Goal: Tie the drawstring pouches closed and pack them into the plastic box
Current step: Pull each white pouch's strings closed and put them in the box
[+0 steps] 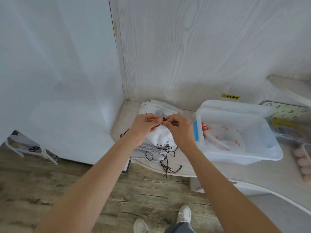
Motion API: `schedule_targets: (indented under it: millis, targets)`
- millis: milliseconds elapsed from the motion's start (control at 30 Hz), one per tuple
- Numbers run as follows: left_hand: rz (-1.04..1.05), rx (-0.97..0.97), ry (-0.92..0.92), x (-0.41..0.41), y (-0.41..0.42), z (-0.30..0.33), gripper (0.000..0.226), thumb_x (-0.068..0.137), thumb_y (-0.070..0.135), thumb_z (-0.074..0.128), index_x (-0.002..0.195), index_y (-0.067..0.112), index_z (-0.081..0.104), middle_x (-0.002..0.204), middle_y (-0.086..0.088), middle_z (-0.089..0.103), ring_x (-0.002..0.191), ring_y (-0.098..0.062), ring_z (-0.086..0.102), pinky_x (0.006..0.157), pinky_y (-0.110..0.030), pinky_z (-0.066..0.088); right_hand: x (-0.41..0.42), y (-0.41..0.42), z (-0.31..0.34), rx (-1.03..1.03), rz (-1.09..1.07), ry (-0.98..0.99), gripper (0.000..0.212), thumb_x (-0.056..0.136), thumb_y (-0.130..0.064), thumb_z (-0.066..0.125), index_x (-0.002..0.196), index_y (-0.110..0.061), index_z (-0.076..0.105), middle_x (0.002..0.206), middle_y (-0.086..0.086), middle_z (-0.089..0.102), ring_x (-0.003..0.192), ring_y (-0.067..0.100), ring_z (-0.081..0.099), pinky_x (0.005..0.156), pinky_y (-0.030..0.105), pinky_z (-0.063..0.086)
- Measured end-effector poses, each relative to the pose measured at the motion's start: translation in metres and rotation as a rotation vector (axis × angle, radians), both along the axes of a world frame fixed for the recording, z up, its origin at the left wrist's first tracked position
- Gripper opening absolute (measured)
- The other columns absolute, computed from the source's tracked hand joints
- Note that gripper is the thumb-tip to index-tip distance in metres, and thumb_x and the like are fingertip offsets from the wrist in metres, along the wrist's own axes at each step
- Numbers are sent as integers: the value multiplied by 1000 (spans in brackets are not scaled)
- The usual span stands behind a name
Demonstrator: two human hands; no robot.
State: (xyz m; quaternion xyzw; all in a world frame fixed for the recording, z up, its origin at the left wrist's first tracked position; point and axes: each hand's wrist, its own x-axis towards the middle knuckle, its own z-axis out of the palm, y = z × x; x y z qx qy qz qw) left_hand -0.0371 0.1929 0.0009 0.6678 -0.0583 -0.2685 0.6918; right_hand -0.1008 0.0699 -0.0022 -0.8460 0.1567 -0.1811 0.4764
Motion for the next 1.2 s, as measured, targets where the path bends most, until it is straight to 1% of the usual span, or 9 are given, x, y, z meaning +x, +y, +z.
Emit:
schedule_targets:
  millis: [233,400,533,700,800,900,1033,1133,1200]
  targets:
    - [-28,385,-520,13,10,1,4,81,15,69,79,17,73,64,4,65,53,4,53,62,-14,41,2,-9,9,-39,70,77,8,84,-3,61,77,-6,60,86,3,68,77,7,61,68,4,46]
    - [-72,609,-761,13,12,5,14,90,11,57,94,5,70,86,1,64,76,-7,55,66,-6,36,2,-22,15,-285,71,137,4,84,-1,53,80,-1,55,89,12,64,83,27,61,74,37,51]
    - [-255,889,-1024,10,12,-1,26,96,0,42,114,6,59,112,-7,55,102,-22,48,78,-21,32,-1,-27,15,-767,152,244,10,82,6,47,88,0,52,87,16,55,71,38,55,54,37,33]
    - [-228,916,-1107,10,15,-1,30,93,-6,43,117,6,57,113,-6,55,101,-21,45,83,-24,34,-5,-28,25,-918,179,229,16,80,10,47,81,-6,46,79,13,46,62,32,49,46,28,12]
    - [-293,924,-1115,13,15,1,25,96,-2,41,113,4,60,110,-8,56,99,-23,46,87,-26,37,-2,-30,27,-745,166,335,19,84,3,41,74,-10,33,79,8,42,71,26,39,55,32,25]
    - [-347,937,-1204,11,14,2,26,97,9,41,118,2,55,116,-12,54,108,-25,46,93,-28,34,-2,-33,21,-457,127,268,14,82,2,47,71,-7,45,81,17,60,74,28,51,64,37,41]
    - [-459,1006,-1170,6,-1,8,63,93,47,45,142,12,29,144,-5,37,133,-22,32,107,-35,26,-4,-31,25,-217,74,189,6,86,-4,55,80,-2,57,72,10,64,73,29,64,68,36,49]
    - [-556,1105,-1200,13,-17,18,49,93,46,46,131,15,42,125,-2,54,118,-20,48,97,-32,32,-2,-36,32,-55,56,152,5,84,-6,60,80,-7,61,74,4,66,73,20,65,70,29,49]
    - [-480,959,-1084,18,-23,26,36,95,38,48,119,13,47,111,-4,57,99,-19,53,80,-28,36,-1,-42,37,126,69,140,9,86,-5,58,89,-11,63,86,-2,65,82,12,59,72,20,44]
